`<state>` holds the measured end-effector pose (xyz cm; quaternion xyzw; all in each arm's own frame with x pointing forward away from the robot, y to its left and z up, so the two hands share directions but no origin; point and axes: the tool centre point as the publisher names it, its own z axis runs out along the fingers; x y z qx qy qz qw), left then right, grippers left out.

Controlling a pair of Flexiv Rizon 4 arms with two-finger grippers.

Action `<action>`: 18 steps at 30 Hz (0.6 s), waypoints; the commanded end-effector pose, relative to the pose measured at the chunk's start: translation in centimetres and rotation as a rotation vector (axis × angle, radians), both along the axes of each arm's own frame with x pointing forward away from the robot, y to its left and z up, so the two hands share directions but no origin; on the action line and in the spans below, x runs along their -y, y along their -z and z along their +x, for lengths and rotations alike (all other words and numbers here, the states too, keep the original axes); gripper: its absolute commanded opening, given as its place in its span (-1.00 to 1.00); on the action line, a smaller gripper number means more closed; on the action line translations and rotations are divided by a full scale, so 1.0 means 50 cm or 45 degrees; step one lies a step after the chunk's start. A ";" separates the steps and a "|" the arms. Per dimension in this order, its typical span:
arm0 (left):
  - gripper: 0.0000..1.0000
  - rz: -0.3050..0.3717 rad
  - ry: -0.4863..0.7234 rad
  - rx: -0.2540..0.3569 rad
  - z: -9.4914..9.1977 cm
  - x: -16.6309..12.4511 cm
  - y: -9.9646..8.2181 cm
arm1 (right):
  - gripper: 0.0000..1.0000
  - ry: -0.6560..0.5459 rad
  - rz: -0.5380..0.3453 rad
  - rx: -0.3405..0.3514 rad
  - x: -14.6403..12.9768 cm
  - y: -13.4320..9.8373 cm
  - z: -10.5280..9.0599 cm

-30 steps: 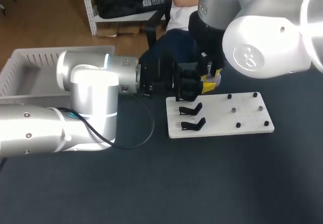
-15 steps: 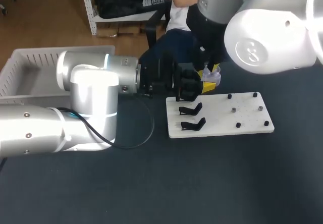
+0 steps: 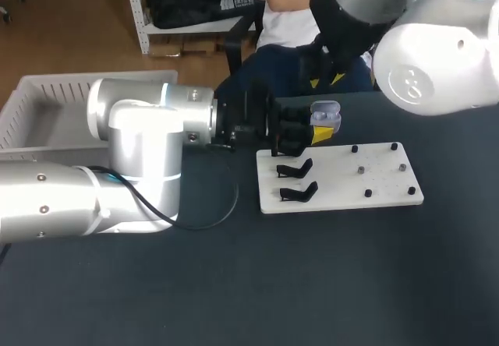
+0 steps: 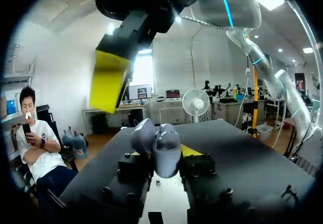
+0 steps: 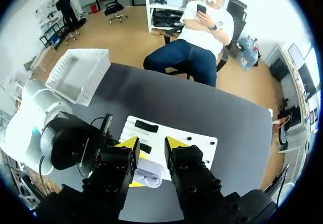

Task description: Pick up each earbud case from the left stands, insert the matching earbuds, close the lid, and place the case in the box.

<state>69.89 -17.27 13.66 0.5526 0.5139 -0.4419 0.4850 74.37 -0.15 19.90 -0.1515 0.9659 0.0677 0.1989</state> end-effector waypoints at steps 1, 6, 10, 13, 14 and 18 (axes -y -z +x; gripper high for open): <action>-1.00 -0.008 -0.009 0.007 -0.004 0.000 0.003 | -0.36 0.030 -0.010 -0.028 0.002 0.032 0.029; -1.00 -0.008 -0.009 0.007 -0.004 0.000 0.003 | -0.40 0.038 -0.025 -0.071 0.009 0.054 0.009; -1.00 -0.008 -0.009 0.007 -0.004 0.000 0.003 | -0.37 0.049 -0.034 -0.095 0.017 0.057 -0.017; -1.00 -0.008 -0.009 0.007 -0.004 0.000 0.003 | -0.33 0.057 -0.033 -0.108 0.023 0.058 -0.037; -1.00 -0.008 -0.009 0.007 -0.004 0.000 0.003 | -0.33 0.059 -0.030 -0.110 0.024 0.056 -0.043; -1.00 -0.008 -0.009 0.007 -0.004 0.000 0.003 | -0.30 0.062 -0.024 -0.104 0.026 0.051 -0.061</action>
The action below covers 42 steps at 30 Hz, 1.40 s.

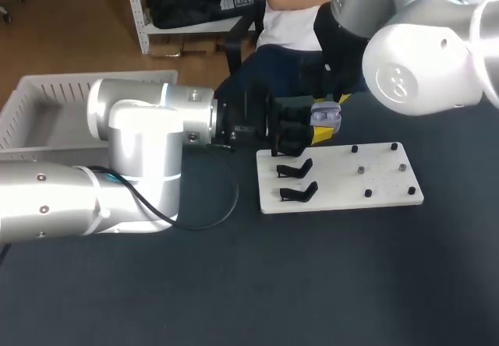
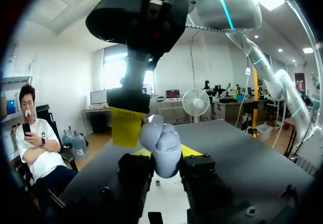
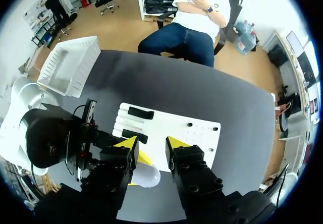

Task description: Pick up each earbud case from the left stands, insert the matching earbuds, close the lid, and place the case in the box.

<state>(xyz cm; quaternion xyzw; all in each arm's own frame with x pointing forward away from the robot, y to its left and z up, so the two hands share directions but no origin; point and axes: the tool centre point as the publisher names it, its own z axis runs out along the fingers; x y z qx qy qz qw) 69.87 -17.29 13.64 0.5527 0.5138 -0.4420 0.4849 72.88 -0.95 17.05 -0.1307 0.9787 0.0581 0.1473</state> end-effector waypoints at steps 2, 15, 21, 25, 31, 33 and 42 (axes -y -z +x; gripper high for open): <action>-1.00 -0.008 -0.009 0.007 -0.003 0.000 0.002 | -0.29 0.020 0.023 0.027 0.011 -0.006 -0.034; -1.00 0.004 -0.097 0.045 0.010 -0.050 -0.013 | 0.25 0.293 0.146 0.184 0.133 -0.081 -0.037; -1.00 0.074 -0.308 0.155 0.050 -0.206 -0.064 | 1.00 0.486 0.225 0.212 0.243 -0.092 -0.053; -1.00 0.111 -0.463 0.225 0.070 -0.312 -0.102 | 1.00 0.588 0.223 0.208 0.292 -0.079 -0.067; -1.00 0.235 -0.619 0.266 0.126 -0.499 -0.108 | 1.00 0.658 0.193 0.160 0.322 -0.056 -0.092; -1.00 0.257 -0.648 0.274 0.141 -0.544 -0.108 | 1.00 0.683 0.196 0.146 0.327 -0.052 -0.097; -1.00 0.254 -0.816 0.220 0.197 -0.696 -0.028 | 1.00 0.761 0.244 0.186 0.345 -0.048 -0.124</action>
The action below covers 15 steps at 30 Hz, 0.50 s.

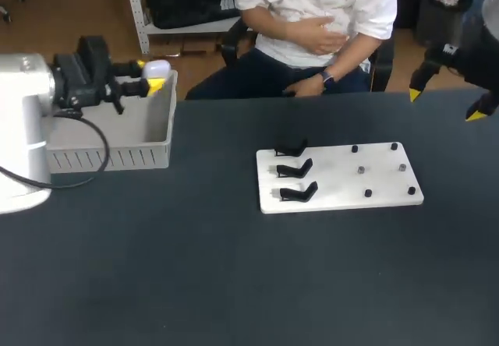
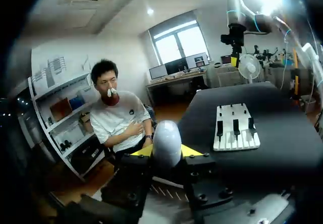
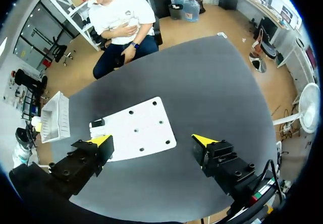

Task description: Pick up each earbud case from the left stands, insert the matching earbuds, close the lid, and place the case in the box.

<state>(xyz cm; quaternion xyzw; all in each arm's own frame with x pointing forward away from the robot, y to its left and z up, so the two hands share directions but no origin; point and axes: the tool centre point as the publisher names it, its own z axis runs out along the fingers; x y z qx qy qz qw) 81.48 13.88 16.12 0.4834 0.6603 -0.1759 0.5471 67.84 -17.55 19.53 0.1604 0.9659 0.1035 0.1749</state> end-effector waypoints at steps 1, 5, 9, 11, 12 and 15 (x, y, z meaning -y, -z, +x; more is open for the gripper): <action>-1.00 -0.087 -0.118 0.033 -0.032 -0.083 0.039 | 1.00 0.079 -0.046 0.164 0.016 0.003 -0.026; -1.00 -0.116 -0.165 -0.073 -0.031 -0.099 0.101 | 1.00 0.103 -0.060 0.140 0.023 0.004 -0.035; -1.00 -0.241 -0.207 -0.114 -0.038 -0.103 0.151 | 1.00 0.127 -0.053 0.111 0.028 0.005 -0.038; -1.00 -0.238 -0.208 -0.138 -0.038 -0.103 0.163 | 1.00 0.132 -0.039 0.113 0.028 0.002 -0.034; -1.00 -0.240 -0.210 -0.142 -0.038 -0.104 0.165 | 1.00 0.131 -0.039 0.114 0.027 0.001 -0.033; -0.44 -0.237 -0.199 -0.177 -0.033 -0.106 0.171 | 1.00 0.119 -0.038 0.118 0.021 0.000 -0.028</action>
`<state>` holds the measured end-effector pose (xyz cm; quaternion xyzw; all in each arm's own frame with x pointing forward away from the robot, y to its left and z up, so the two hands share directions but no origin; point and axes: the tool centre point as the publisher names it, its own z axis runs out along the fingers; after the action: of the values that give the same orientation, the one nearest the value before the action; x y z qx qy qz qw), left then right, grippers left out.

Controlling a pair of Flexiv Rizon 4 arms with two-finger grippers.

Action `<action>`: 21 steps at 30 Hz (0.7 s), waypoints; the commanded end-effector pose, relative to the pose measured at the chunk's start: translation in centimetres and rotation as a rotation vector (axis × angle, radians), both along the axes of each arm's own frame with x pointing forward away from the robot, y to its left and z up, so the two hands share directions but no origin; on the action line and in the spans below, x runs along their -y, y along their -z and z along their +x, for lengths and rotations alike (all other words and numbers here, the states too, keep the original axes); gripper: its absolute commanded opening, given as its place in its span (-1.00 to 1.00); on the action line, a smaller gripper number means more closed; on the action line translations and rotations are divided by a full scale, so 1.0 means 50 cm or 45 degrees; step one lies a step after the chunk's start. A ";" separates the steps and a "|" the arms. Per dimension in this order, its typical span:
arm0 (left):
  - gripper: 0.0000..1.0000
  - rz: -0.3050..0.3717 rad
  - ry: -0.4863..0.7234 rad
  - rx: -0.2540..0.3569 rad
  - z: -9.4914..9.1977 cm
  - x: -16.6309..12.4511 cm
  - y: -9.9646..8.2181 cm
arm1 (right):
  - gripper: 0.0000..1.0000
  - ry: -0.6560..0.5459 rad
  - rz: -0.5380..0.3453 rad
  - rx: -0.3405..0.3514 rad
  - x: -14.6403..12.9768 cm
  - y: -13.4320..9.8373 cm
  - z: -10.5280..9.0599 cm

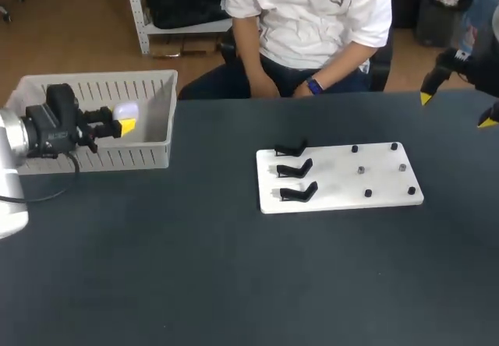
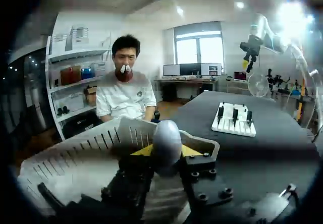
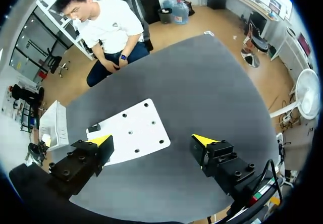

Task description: Pick up each earbud case from the left stands, insert the matching earbuds, close the lid, and place the case in the box.

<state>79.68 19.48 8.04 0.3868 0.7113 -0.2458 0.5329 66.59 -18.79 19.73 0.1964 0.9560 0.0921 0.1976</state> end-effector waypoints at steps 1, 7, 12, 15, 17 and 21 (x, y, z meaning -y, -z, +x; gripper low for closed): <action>-0.14 -0.007 -0.082 0.027 0.004 0.007 0.010 | 1.00 0.005 -0.013 0.055 -0.006 0.005 -0.001; 1.00 0.025 -0.059 0.037 0.013 0.012 -0.005 | 1.00 -0.015 0.010 0.039 -0.008 0.012 -0.001; 1.00 0.041 -0.041 0.049 0.008 0.021 -0.021 | 1.00 -0.088 0.128 0.063 0.003 0.005 -0.016; 1.00 0.070 -0.009 0.068 -0.009 0.047 -0.041 | 1.00 -0.197 0.179 0.068 0.014 0.004 -0.034; 1.00 0.076 0.002 0.071 -0.019 0.057 -0.047 | 1.00 -0.266 0.197 0.056 0.019 0.007 -0.048; 1.00 0.087 0.032 0.096 -0.048 0.097 -0.066 | 1.00 -0.383 0.207 0.022 0.031 0.016 -0.068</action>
<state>78.70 15.39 10.87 0.4330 0.6878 -0.2302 0.5352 64.09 -19.36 18.45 0.0820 0.9644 0.1707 0.1845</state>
